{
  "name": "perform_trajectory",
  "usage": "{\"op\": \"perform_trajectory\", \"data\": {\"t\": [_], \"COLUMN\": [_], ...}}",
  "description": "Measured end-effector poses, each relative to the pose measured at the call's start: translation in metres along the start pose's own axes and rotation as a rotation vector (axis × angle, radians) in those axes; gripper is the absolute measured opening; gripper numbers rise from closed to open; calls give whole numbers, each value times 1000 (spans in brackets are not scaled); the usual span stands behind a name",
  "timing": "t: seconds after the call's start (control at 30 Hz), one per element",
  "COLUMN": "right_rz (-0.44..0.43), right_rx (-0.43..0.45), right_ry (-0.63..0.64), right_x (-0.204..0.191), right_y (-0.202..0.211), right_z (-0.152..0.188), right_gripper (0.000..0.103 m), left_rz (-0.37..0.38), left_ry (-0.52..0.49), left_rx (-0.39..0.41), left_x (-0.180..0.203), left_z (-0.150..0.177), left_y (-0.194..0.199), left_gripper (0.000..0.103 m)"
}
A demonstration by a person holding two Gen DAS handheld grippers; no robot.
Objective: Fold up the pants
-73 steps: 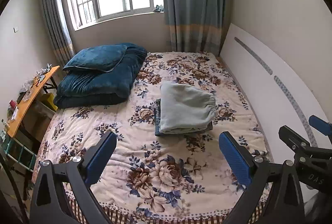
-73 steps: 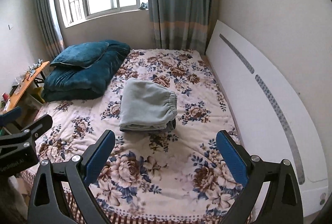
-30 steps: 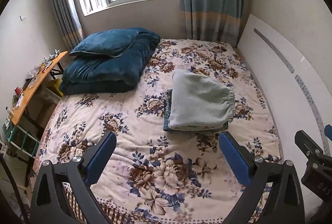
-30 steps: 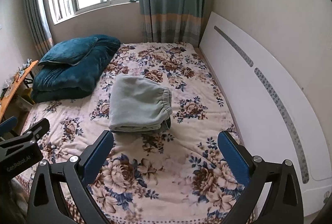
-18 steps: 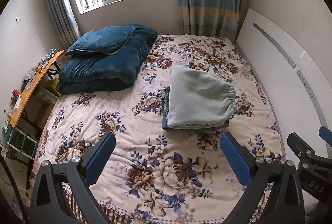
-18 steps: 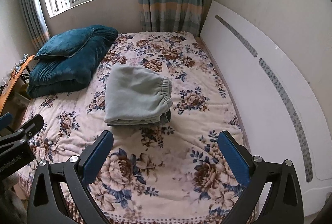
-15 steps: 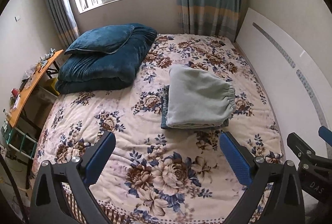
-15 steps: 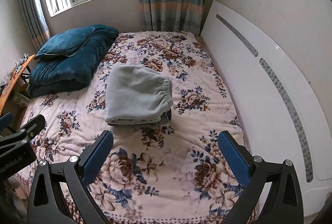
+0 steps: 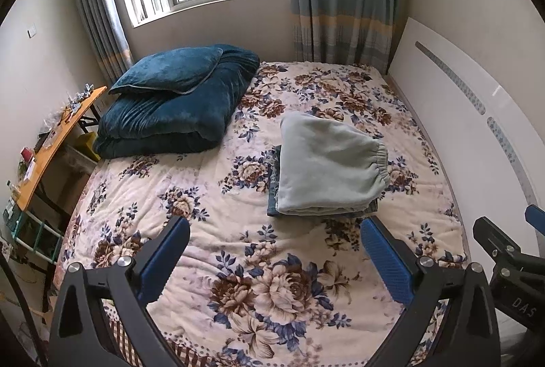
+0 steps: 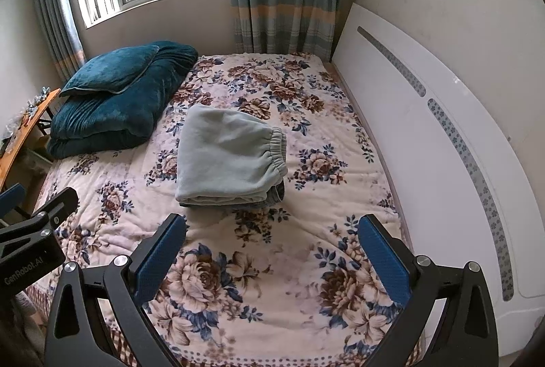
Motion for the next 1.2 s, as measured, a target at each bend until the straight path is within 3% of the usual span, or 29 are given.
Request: {"op": "perform_trajectory", "data": {"t": [1.2], "right_rz": [-13], "right_rx": [-3], "right_ry": [-1], "right_x": [5], "right_y": [2], "right_z": [4], "right_gripper": [103], "left_rz": [-6], "left_ry": [-9], "left_rx": [23], "left_x": [1], "left_z": [0], "left_y": [12], "left_gripper": [103]}}
Point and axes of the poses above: each gripper's, at about its wrist camera, not at the fingertips, and y roughly against the way its jaws point, x to its right, z to its underside, the point moved 2 cm from there along -y, roughly the way its jaws point, and after that the axes turned 6 degrees about z, right-handed, at the moved point
